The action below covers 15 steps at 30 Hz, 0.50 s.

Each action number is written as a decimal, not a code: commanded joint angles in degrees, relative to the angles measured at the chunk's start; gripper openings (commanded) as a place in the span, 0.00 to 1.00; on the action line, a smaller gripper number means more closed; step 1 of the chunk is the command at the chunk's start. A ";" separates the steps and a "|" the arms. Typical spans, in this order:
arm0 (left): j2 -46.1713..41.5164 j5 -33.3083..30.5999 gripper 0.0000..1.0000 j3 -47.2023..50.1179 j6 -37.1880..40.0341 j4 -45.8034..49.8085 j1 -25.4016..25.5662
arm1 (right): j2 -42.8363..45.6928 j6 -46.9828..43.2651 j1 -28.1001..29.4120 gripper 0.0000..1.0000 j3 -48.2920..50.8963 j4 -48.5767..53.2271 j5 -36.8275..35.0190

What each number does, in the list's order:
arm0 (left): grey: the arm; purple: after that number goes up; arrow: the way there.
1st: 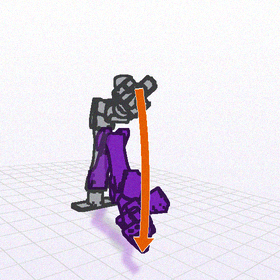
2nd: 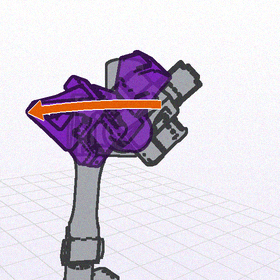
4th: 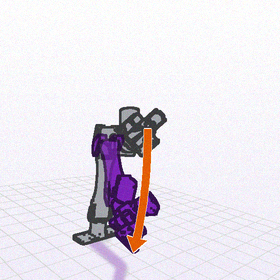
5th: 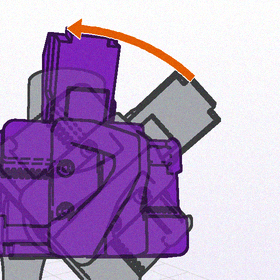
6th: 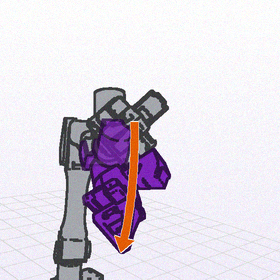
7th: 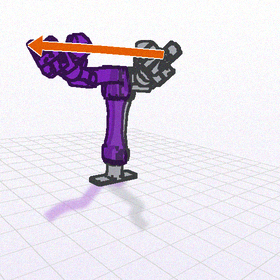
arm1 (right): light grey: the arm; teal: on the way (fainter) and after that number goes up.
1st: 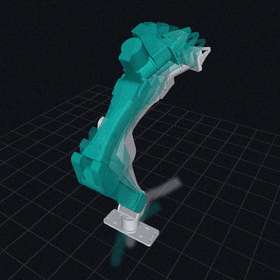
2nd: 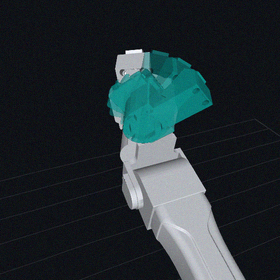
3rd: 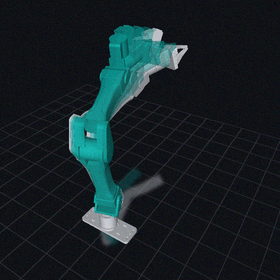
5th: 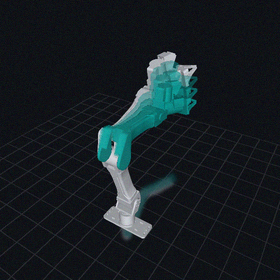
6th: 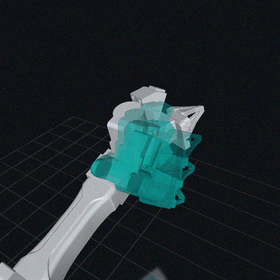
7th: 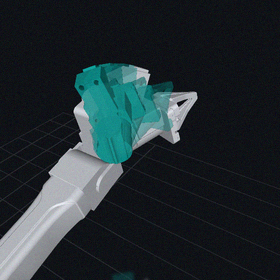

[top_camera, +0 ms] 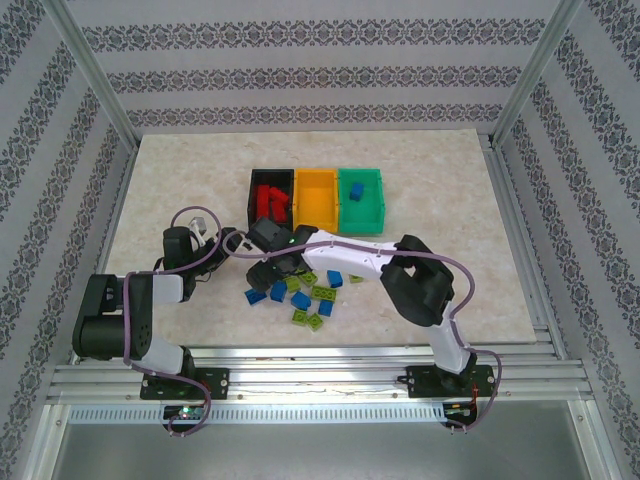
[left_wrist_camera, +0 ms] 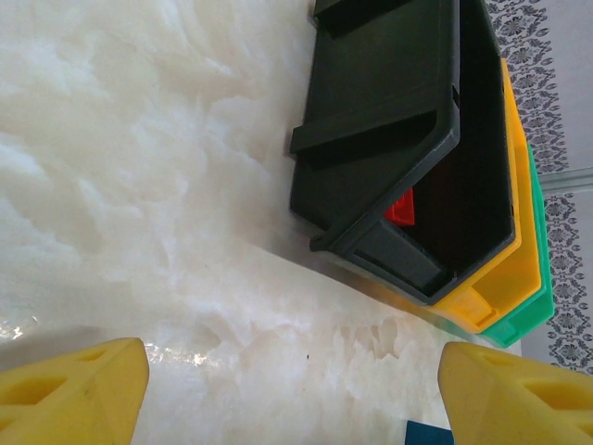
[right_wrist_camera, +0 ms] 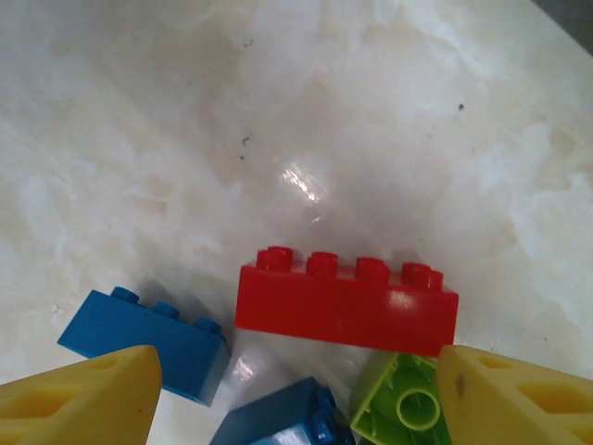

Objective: Sort the legos into containers by color
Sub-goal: Pick up the lego from the center of the table.

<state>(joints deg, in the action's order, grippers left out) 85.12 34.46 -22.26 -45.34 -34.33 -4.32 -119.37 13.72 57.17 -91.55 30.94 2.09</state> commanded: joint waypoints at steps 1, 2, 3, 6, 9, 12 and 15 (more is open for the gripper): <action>-1.46 -0.14 0.82 -0.12 1.06 0.78 -1.35 | -2.46 -1.48 0.14 0.78 -2.83 3.98 -4.12; -1.46 -0.10 0.82 -0.19 1.00 0.75 -1.40 | -2.74 -1.50 0.22 0.78 -2.85 4.13 -4.71; -1.45 0.19 0.82 -0.23 0.96 0.83 -1.40 | -2.97 -1.49 0.18 0.78 -2.76 4.08 -4.86; -1.80 0.36 0.82 0.02 0.58 0.55 -1.57 | -4.22 -1.34 0.28 0.79 -3.43 4.29 -4.38; -1.97 0.50 0.82 0.01 0.59 0.61 -1.70 | -5.27 -1.17 0.49 0.79 -3.93 3.96 -4.63; -2.29 0.38 0.82 0.07 0.75 0.94 -2.01 | -6.10 -0.48 0.49 0.79 -5.12 4.10 -4.37; -2.16 0.47 0.82 0.03 0.86 1.01 -2.09 | -6.40 0.24 0.58 0.79 -5.40 2.81 -3.06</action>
<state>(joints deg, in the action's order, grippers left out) 83.92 34.50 -22.26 -45.32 -33.87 -5.50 -125.03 13.28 57.28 -94.89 33.65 -1.04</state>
